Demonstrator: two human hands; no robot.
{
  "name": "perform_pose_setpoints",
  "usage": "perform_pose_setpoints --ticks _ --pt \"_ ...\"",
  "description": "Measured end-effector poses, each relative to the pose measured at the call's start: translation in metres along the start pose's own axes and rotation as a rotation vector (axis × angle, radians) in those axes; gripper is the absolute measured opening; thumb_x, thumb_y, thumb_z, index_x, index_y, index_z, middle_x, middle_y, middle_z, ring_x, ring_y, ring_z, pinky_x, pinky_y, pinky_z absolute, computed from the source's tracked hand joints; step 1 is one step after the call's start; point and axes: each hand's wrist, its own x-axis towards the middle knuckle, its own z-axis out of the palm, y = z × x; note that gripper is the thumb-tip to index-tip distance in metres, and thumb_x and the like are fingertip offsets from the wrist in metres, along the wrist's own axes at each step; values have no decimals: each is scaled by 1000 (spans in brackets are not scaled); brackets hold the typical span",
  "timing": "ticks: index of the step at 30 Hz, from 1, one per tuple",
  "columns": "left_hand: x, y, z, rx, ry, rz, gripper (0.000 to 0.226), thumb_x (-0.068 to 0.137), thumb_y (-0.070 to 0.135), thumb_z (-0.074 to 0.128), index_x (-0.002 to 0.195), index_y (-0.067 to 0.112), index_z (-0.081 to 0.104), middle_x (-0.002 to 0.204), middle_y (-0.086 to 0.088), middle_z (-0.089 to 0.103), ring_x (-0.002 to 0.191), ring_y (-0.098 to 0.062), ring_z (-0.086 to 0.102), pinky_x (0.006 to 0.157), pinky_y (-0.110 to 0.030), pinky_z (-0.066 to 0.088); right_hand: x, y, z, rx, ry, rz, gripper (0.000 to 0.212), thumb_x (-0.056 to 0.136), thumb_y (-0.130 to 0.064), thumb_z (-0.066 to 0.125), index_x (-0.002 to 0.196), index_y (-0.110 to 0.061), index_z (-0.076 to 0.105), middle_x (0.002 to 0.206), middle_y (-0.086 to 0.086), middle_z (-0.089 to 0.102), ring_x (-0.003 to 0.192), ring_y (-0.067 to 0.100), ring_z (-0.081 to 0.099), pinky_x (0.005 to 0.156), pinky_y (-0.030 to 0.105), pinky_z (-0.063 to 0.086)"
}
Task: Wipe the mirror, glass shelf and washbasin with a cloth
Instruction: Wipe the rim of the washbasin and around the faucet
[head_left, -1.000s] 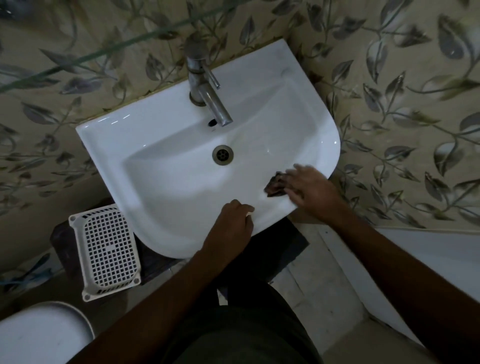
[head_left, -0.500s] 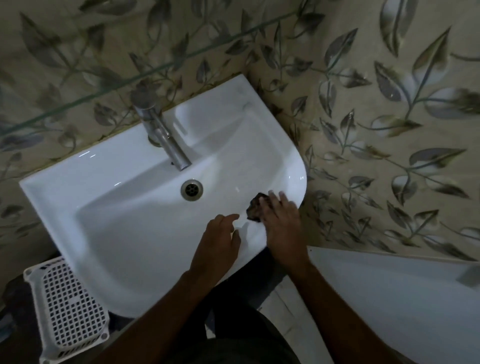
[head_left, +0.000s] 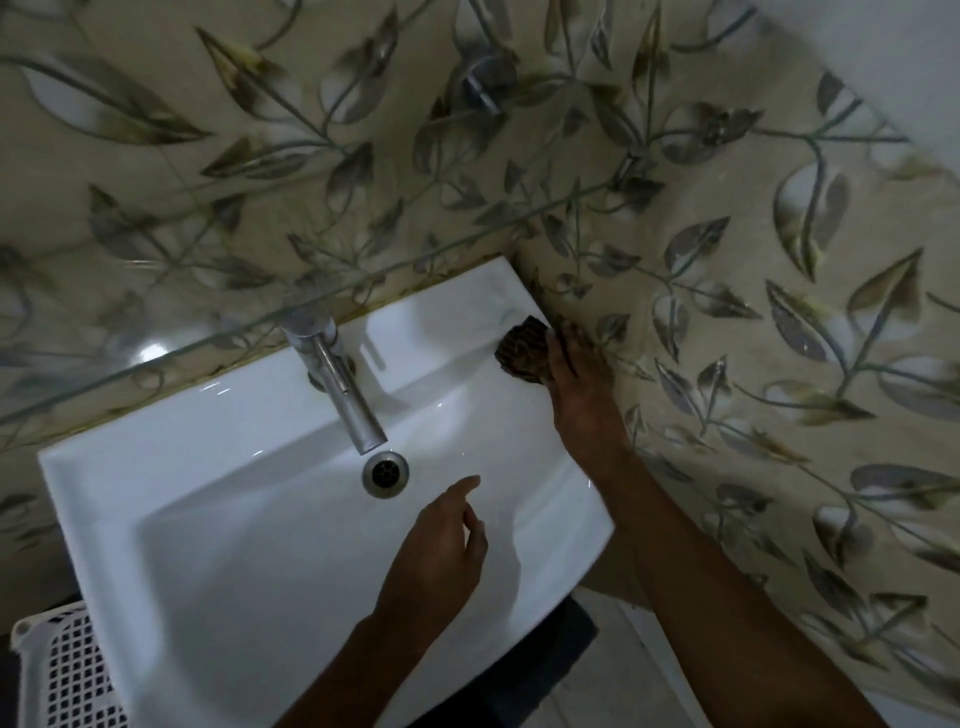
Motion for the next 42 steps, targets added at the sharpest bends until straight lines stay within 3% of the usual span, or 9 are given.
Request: perform_pose_setpoints --ticks 5,9,18,22,25,30,34,38,42 --pt "17 0 -15 -37 70 3 49 95 25 53 139 42 37 106 15 59 95 -6 59 88 -22 51 -6 -6 5 -86 103 63 51 104 -24 44 148 2 38 150 22 44 137 34 45 118 44 31" --pt "17 -6 -24 -29 124 -30 50 95 24 55 139 42 39 94 17 61 88 4 59 79 -11 48 40 -28 22 -94 107 90 53 104 -22 48 150 2 34 156 22 35 144 35 35 120 46 27" --pt "4 -22 -35 4 219 -129 40 94 27 56 131 40 47 96 11 61 84 0 57 71 -8 43 95 -103 43 167 113 155 51 104 -23 34 147 4 39 152 24 41 140 36 41 117 52 31" --pt "14 -24 -41 16 246 -130 40 93 20 58 130 32 50 96 8 63 81 2 58 66 -7 45 71 -163 40 245 45 13 55 98 -16 43 150 -3 35 156 18 37 145 31 33 119 47 22" --pt "20 -26 -45 34 239 -99 39 93 17 57 130 27 51 104 7 66 78 -2 61 74 -20 53 56 -193 42 357 0 -170 57 95 -11 53 150 -9 39 159 10 36 149 26 28 123 44 17" --pt "14 -27 -51 6 279 -125 40 94 19 54 133 30 52 121 16 56 100 -2 59 91 -23 50 75 -131 42 237 -8 -256 58 91 1 53 148 -4 42 155 16 40 146 31 34 123 47 19" --pt "9 -34 -47 -18 281 -154 41 93 19 55 132 33 52 113 14 62 90 -2 60 80 -14 47 100 -52 34 -55 147 44 44 97 -11 54 139 0 51 144 22 51 133 40 46 111 47 35" --pt "6 -33 -38 -19 254 -176 35 93 22 57 127 32 54 90 15 60 85 -1 57 68 -7 41 86 -39 15 -259 82 18 40 96 -12 44 133 -1 54 129 22 55 113 40 47 99 49 36" --pt "10 -27 -31 -73 271 -164 39 92 22 59 126 38 52 84 11 62 83 -3 59 69 -7 41 38 -42 9 -290 37 70 21 81 3 57 99 3 67 111 22 58 98 38 47 91 51 43"
